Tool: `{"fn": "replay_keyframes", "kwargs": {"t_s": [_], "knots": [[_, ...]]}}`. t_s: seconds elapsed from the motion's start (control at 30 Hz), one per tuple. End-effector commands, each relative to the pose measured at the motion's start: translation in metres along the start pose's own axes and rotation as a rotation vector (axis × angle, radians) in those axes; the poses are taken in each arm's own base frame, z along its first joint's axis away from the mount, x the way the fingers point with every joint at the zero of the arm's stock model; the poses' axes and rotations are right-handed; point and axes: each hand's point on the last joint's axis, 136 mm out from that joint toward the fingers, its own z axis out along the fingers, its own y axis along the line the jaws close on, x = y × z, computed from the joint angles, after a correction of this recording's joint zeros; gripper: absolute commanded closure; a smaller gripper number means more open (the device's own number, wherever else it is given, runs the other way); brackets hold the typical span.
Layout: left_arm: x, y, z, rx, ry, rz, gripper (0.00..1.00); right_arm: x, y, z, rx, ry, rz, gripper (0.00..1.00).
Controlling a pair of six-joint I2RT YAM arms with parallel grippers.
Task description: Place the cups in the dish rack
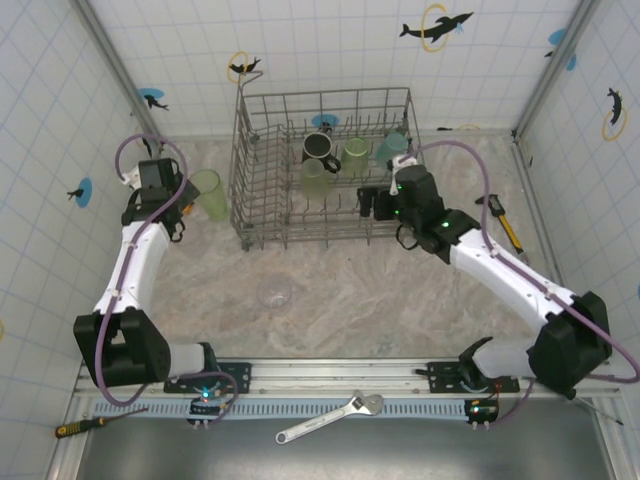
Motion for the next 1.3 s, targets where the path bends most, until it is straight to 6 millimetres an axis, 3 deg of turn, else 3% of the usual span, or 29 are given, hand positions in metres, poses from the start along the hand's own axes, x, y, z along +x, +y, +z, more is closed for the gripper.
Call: {"fn": "replay_keyframes", "kwargs": {"t_s": [0.0, 0.2, 0.5, 0.83, 1.1, 1.27], "knots": [[0.008, 0.004, 0.004, -0.025, 0.064, -0.078, 0.02, -0.004, -0.011, -0.02, -0.036, -0.039, 0.03, 0.0], [0.019, -0.009, 0.018, 0.02, 0.129, -0.153, 0.02, 0.003, -0.044, -0.044, -0.013, -0.076, 0.082, 0.0], [0.006, -0.037, 0.032, 0.166, 0.104, -0.239, 0.03, 0.002, -0.068, -0.062, 0.03, -0.123, 0.114, 0.0], [0.015, -0.05, 0.055, 0.209, 0.148, -0.284, 0.09, 0.001, -0.067, -0.065, 0.016, -0.12, 0.121, 0.0], [0.022, -0.049, 0.067, 0.202, 0.158, -0.285, 0.26, 0.001, -0.067, -0.065, 0.011, -0.126, 0.139, 0.0], [0.036, -0.053, 0.077, 0.222, 0.205, -0.297, 0.3, 0.0, -0.064, -0.063, -0.006, -0.122, 0.148, 0.0]]}}
